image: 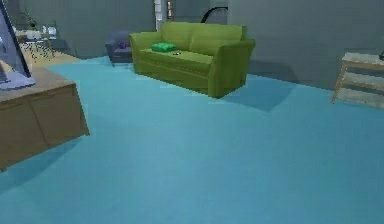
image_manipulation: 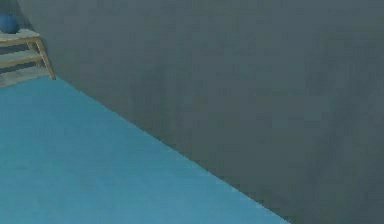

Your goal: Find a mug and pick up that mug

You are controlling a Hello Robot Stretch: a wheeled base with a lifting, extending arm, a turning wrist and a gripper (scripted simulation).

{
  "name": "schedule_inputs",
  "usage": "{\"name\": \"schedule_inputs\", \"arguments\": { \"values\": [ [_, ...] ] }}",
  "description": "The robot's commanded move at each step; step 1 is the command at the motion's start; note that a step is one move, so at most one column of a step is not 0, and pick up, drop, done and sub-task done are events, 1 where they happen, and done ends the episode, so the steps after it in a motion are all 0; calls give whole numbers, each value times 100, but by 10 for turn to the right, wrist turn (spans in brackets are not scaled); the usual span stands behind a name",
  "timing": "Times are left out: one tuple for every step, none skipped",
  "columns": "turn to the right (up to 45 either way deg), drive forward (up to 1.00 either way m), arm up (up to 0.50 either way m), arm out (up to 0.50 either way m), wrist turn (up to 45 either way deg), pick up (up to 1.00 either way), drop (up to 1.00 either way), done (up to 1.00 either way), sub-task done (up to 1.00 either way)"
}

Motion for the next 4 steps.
{"name": "schedule_inputs", "arguments": {
  "values": [
    [-150, 0, 0, 0, 0, 0, 0, 0, 0],
    [0, 100, 0, 0, 0, 0, 0, 0, 0],
    [0, 100, 0, 0, 0, 0, 0, 0, 0],
    [-30, 0, 0, 0, 0, 0, 0, 0, 0]
  ]
}}
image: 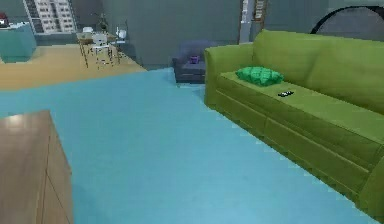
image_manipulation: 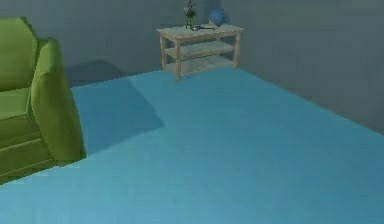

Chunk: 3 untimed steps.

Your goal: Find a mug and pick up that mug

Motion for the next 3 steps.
{"name": "schedule_inputs", "arguments": {
  "values": [
    [0, 55, 0, 0, 0, 0, 0, 0, 0],
    [-120, 0, 0, 0, 0, 0, 0, 0, 0],
    [-30, 0, 0, 0, 0, 0, 0, 0, 0]
  ]
}}
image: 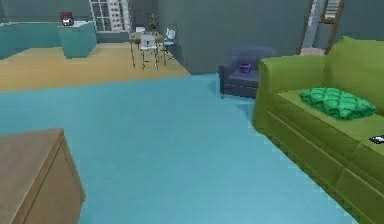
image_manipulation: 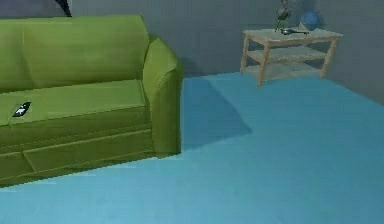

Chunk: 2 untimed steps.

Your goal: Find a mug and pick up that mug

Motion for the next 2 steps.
{"name": "schedule_inputs", "arguments": {
  "values": [
    [360, 0, 0, 0, 0, 0, 0, 0, 0],
    [0, 10, 0, 0, 0, 0, 0, 0, 0]
  ]
}}
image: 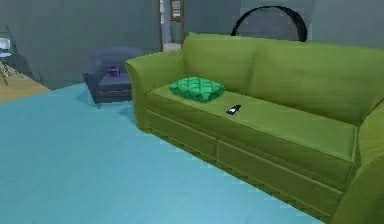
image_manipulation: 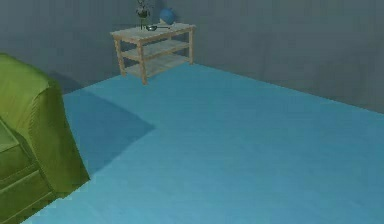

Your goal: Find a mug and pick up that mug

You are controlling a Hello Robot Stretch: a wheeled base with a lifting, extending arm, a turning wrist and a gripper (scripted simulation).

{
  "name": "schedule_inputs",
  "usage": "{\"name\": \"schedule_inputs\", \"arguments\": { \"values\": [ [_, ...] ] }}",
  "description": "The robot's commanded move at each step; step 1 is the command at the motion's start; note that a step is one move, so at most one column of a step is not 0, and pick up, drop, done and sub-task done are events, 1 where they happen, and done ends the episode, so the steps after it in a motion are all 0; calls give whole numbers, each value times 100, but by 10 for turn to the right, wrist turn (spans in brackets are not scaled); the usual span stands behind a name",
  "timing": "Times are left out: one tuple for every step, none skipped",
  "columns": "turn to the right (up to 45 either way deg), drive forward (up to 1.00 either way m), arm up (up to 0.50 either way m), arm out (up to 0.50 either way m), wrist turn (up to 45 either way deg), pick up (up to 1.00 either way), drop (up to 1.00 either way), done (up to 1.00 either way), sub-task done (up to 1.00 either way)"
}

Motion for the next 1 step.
{"name": "schedule_inputs", "arguments": {
  "values": [
    [-390, 0, 0, 0, 0, 0, 0, 0, 0]
  ]
}}
